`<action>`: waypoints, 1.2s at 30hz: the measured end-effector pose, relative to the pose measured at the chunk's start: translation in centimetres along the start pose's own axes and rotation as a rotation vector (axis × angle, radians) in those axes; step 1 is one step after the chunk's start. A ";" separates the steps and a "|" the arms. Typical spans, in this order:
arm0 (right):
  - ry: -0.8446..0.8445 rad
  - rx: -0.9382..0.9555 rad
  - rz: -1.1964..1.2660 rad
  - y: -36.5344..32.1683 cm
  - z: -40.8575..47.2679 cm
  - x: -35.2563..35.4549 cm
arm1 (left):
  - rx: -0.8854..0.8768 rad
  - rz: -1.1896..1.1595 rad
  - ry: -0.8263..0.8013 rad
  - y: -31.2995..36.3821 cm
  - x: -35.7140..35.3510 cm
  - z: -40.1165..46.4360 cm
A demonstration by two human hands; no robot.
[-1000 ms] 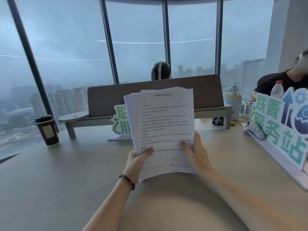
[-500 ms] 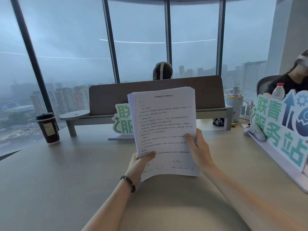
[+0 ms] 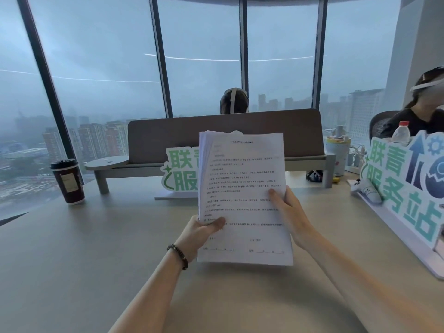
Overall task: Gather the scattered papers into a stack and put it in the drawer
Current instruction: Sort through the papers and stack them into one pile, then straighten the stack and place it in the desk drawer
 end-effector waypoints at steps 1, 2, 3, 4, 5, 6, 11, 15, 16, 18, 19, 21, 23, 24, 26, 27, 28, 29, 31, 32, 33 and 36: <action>-0.001 -0.031 -0.008 0.4 0.2 0.1 | 0.044 -0.022 -0.045 -0.2 -0.3 -0.2; -0.002 -0.058 -0.014 0.8 0.3 0.3 | 0.088 -0.051 -0.093 -0.3 -0.7 -0.4; -0.002 -0.082 -0.010 1.1 0.5 0.4 | 0.129 -0.076 -0.131 -0.5 -1.1 -0.6; -0.003 -0.107 0.000 1.4 0.5 0.5 | 0.163 -0.095 -0.155 -0.7 -1.3 -0.8; -0.002 -0.135 0.016 1.7 0.6 0.6 | 0.194 -0.110 -0.168 -0.9 -1.5 -1.0; 0.000 -0.169 0.034 2.1 0.5 0.7 | 0.219 -0.117 -0.170 -1.1 -1.7 -1.0; 0.003 -0.257 0.012 3.6 0.4 0.7 | 0.355 -0.308 -0.165 -1.4 -2.1 -1.1; 0.107 -0.271 0.012 4.8 0.7 1.3 | 0.308 -0.680 -0.223 0.6 -2.7 -0.8; 0.145 -0.278 0.051 4.9 0.7 1.3 | 0.304 -0.739 -0.227 0.9 -2.8 -0.8; 0.252 -0.275 0.104 5.4 0.9 1.6 | 0.259 -0.738 -0.194 1.0 -3.1 -0.7; 0.320 -0.268 0.117 5.5 0.8 1.8 | 0.225 -0.704 -0.156 0.8 -3.2 -0.6; 0.447 -0.238 0.110 5.3 0.1 2.3 | 0.180 -0.634 -0.110 0.4 -4.0 -0.7; 0.512 -0.200 0.084 4.8 -0.9 2.2 | 0.207 -0.592 -0.068 -0.6 -5.0 -0.8; 0.527 -0.169 0.065 4.4 -1.4 2.0 | 0.237 -0.604 -0.041 -1.4 -5.4 -0.8; 0.555 -0.092 0.031 3.5 -2.2 1.7 | 0.344 -0.678 0.041 -3.2 -5.6 -0.8; 0.563 -0.058 0.024 3.2 -2.4 1.6 | 0.389 -0.716 0.071 -3.9 -5.7 -0.9; 0.561 -0.027 0.028 2.9 -2.6 1.4 | 0.423 -0.745 0.088 -4.3 -6.0 -1.1; 0.557 -0.007 0.040 2.8 -2.8 1.1 | 0.442 -0.762 0.095 -4.5 -6.2 -1.3; 0.547 0.018 0.077 2.5 -3.0 0.6 | 0.437 -0.764 0.117 -4.9 -6.2 -1.2; 0.532 0.029 0.093 2.5 -3.1 0.4 | 0.413 -0.750 0.134 -4.9 -6.1 -1.1; 0.512 0.031 0.111 2.4 -3.1 0.1 | 0.375 -0.728 0.164 -4.8 -5.6 -0.7; 0.401 -0.011 0.196 2.2 -2.2 -0.6 | 0.243 -0.609 0.303 -3.5 -3.0 0.1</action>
Point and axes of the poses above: each hand's wrist, its own z-axis towards the middle knuckle, its own x-axis out of the back of the hand, y = z × x, the point moved 9 cm from there along z, towards the middle knuckle, and after that the axes turned 10 degrees about y, right-handed, at the moved point
